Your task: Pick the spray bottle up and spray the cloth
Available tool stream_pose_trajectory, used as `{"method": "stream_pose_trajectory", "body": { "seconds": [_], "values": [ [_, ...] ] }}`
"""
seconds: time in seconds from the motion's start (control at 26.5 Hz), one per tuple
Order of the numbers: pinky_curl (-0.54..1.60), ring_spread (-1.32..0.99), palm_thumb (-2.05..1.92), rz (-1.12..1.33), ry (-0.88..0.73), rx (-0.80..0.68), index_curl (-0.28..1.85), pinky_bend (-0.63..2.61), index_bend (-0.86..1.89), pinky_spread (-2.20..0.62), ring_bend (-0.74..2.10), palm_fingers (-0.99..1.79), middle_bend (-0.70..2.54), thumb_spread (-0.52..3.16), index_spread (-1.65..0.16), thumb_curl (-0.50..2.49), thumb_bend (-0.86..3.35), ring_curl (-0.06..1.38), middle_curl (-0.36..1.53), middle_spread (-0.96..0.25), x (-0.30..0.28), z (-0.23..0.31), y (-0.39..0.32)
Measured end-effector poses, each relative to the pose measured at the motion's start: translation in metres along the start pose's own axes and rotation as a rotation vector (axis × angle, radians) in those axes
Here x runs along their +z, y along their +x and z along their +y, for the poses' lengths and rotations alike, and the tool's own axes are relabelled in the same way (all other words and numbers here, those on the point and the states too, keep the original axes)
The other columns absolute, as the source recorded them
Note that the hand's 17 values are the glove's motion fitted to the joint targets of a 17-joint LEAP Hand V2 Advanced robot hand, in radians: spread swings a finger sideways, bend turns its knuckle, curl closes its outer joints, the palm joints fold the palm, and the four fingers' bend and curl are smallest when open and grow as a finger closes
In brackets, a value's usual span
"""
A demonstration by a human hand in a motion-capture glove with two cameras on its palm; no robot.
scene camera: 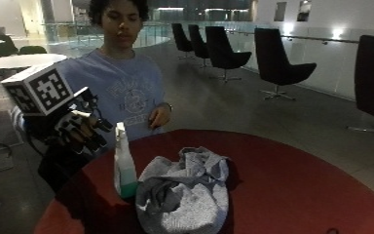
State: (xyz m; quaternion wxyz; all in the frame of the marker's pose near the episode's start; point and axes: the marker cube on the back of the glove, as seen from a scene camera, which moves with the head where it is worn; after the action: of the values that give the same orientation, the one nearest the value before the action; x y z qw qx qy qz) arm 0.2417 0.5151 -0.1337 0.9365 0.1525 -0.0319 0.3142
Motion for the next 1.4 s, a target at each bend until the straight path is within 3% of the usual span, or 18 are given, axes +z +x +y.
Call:
{"method": "stream_pose_trajectory", "body": {
  "seconds": [0.57,1.17,1.4],
  "values": [
    [0.35,-0.03,0.60,-0.248,0.041,0.045,0.23,0.22,0.09,0.17,0.35,0.71,0.29,1.17,-0.36,0.29,-0.02,0.34,0.40,-0.06,0.069,0.028,0.003],
    [0.39,0.02,0.50,-0.839,0.143,0.130,0.19,0.35,0.09,0.19,0.31,0.51,0.27,1.07,-0.37,0.28,-0.04,0.34,0.40,-0.01,0.124,0.011,-0.012],
    [0.39,0.03,0.49,-0.885,0.181,0.139,0.19,0.36,0.11,0.20,0.30,0.50,0.26,1.04,-0.37,0.28,-0.03,0.32,0.39,-0.01,0.137,0.004,-0.016]
  ]
}}
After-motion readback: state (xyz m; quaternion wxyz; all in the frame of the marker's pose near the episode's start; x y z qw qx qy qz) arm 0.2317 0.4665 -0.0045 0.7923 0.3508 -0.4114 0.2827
